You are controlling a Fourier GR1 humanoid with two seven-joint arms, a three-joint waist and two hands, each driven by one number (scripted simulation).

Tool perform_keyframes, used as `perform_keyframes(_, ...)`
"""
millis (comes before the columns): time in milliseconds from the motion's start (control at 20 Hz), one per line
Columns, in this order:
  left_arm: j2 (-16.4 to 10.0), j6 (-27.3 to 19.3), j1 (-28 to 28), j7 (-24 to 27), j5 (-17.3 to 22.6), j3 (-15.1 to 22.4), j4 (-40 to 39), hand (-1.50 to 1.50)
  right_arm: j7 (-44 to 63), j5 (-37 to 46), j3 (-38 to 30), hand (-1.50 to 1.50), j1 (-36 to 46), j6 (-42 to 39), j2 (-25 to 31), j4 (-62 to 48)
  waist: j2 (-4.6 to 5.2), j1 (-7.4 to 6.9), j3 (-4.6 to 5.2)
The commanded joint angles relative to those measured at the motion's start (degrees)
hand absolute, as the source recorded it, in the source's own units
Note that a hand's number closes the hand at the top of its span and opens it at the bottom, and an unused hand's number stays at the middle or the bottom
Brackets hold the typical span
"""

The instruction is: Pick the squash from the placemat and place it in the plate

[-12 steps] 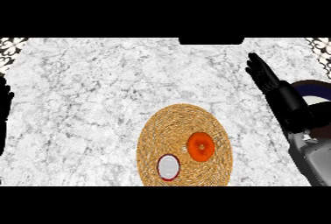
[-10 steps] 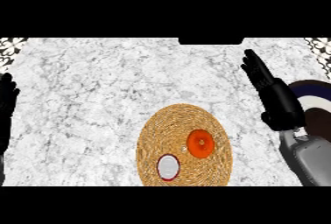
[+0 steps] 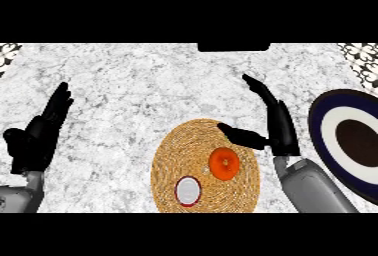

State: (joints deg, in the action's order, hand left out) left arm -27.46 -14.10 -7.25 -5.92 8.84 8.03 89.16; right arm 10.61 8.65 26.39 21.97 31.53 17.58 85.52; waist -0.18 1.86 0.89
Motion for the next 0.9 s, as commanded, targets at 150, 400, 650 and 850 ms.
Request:
perform_keyframes(150, 2.85, 3.12, -4.14, 1.21, 0.81, 1.64, -4.75, 0.0, 6.37, 23.47, 13.87, -1.5, -5.28, 22.31, -16.82, -10.02, 0.18, -1.04, -0.69)
perform_keyframes(400, 5.31, -0.06, -6.05, -0.82, -1.81, 2.67, -6.15, 0.0, 18.44, 43.78, 14.71, -1.5, -9.59, 24.17, -15.05, -7.13, -0.53, 0.66, -0.65)
perform_keyframes(650, 6.14, -0.29, -3.92, 0.61, -1.91, 2.36, -6.23, 0.0, 31.37, 60.57, 13.51, -1.5, -15.06, 10.07, -16.78, 5.91, -0.96, 1.32, -0.57)
perform_keyframes(850, 5.64, 1.17, -3.64, 1.26, -1.94, 2.88, -6.36, 0.0, 42.62, 61.4, 12.65, -1.5, -13.15, -8.92, -17.51, 9.09, -0.83, 0.64, -0.46)
